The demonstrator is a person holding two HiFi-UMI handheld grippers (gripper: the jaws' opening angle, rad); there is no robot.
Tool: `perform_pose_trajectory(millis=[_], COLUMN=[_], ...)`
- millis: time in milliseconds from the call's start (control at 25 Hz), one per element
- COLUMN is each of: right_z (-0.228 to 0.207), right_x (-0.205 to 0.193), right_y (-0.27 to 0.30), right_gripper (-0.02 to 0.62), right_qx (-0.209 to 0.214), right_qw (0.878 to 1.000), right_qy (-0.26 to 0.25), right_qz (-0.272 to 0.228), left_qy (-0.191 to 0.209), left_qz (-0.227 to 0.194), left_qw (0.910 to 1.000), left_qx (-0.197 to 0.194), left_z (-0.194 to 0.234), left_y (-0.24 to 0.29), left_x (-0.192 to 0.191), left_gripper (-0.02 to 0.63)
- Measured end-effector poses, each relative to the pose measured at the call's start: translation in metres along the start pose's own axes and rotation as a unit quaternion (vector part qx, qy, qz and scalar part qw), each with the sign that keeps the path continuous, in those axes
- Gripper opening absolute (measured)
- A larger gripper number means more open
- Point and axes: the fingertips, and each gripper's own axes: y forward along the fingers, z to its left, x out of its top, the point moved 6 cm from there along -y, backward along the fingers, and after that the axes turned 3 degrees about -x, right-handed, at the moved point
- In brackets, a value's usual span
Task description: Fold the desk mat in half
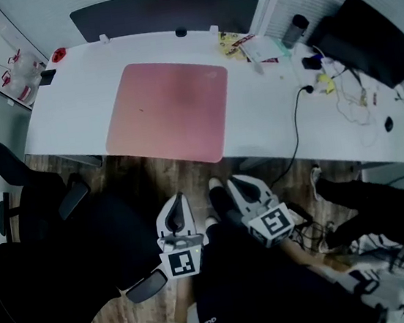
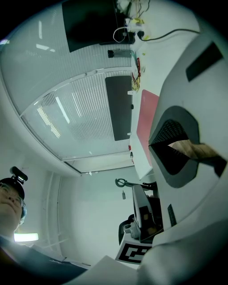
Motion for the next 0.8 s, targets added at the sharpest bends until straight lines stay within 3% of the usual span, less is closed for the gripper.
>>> perform_pose_trajectory(millis=[800], right_z=[-0.104], right_x=[0.052], right_y=[0.123], right_gripper=[0.003], right_qx=[0.033], right_qw=[0.999], right_qy=[-0.004], right_qz=[0.014], left_qy=[0.009], left_qz=[-0.001], left_qw=[0.999], left_qx=[0.044], left_z=[0.046], left_y=[0.138], left_x=[0.021], left_gripper=[0.002])
